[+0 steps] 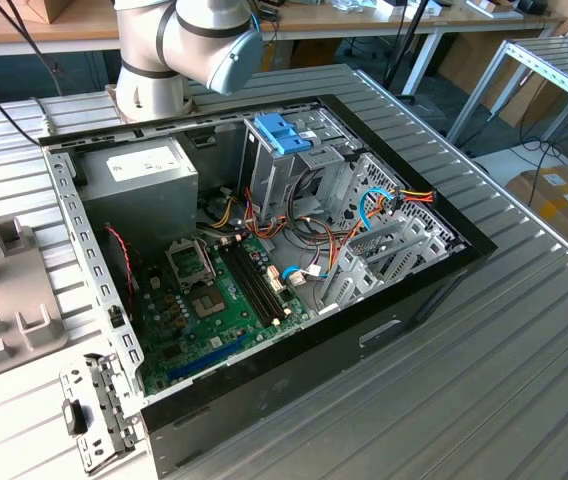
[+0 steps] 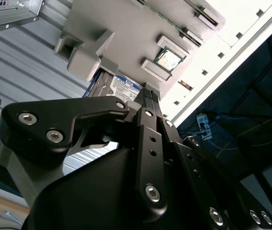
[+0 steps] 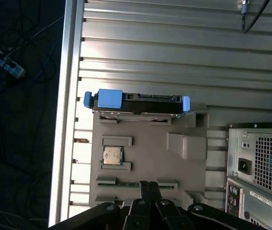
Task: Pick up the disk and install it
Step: 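Pick up the disk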
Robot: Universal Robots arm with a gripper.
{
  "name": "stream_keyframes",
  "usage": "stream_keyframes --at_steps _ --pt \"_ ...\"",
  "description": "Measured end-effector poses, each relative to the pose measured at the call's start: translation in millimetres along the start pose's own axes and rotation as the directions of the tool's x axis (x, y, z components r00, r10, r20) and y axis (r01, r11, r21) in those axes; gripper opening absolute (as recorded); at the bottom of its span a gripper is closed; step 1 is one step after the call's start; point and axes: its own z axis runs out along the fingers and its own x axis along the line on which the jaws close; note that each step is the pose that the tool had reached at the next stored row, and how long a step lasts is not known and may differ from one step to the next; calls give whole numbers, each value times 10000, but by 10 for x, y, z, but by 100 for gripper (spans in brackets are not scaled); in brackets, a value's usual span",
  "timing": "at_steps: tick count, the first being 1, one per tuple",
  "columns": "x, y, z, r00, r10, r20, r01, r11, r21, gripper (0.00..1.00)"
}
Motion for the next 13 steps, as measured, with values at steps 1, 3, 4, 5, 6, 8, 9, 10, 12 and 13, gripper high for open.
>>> stream_keyframes --at_steps 1,3,4,5,6,8,9,10,12,13 --pt "0 0 0 10000 -27 -1 27 10000 0 11" --pt "0 0 0 10000 -87 -4 87 10000 -3 11" --pt "0 0 0 9999 -118 -4 118 9999 -3 11" --pt "0 0 0 9999 -147 -6 147 9999 -4 11" --pt "0 0 0 9999 -168 -7 168 9999 -4 11" --pt "0 0 0 9998 -214 -9 214 9998 -6 11" --pt "0 0 0 9997 -240 -11 240 9997 -7 11" --pt "0 0 0 9997 -257 -11 257 9997 -7 11" --pt "0 0 0 9996 -295 -12 295 9996 -8 11" --pt "0 0 0 9995 -321 -14 321 9995 -9 11"
